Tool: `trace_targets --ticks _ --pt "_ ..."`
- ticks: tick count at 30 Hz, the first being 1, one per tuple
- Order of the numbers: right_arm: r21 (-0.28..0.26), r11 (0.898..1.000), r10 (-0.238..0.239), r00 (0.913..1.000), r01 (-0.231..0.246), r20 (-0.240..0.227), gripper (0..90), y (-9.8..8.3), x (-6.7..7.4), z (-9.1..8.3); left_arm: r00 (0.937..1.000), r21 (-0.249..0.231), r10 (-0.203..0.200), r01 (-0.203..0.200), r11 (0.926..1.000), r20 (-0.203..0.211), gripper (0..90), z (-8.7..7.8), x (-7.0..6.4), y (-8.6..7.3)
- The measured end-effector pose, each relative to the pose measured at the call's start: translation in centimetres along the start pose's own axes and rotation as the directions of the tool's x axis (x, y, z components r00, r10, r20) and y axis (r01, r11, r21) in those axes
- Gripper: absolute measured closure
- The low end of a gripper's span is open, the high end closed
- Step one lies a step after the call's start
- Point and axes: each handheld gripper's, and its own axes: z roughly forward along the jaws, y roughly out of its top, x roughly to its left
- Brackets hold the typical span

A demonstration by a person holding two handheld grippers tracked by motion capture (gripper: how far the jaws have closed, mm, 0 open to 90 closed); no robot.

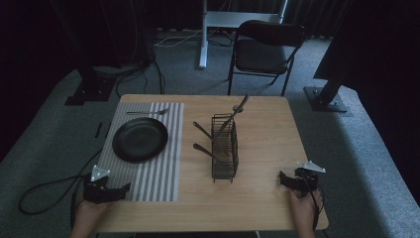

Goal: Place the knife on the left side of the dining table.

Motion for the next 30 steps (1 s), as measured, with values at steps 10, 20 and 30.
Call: trace_targets --ticks 10,20,30 --pt "0.000 1.000 0.000 1.0000 0.000 0.000 12.2 0.0 0.0 0.0 0.9988 -0.030 0.036 -0.035 0.9989 0.035 0.4 -0.5 -0.9 1.6" --pt "0.001 1.000 -0.001 1.0000 0.001 0.000 12.2 0.0 0.0 0.0 0.9967 -0.052 0.064 -0.061 0.9968 0.050 0.4 -1.0 -1.5 2.7" --pt "-0.001 1.000 -0.001 1.0000 0.001 0.000 12.2 0.0 0.0 0.0 0.9909 -0.100 0.106 -0.097 0.9902 0.083 0.4 -2.1 -2.4 5.1"
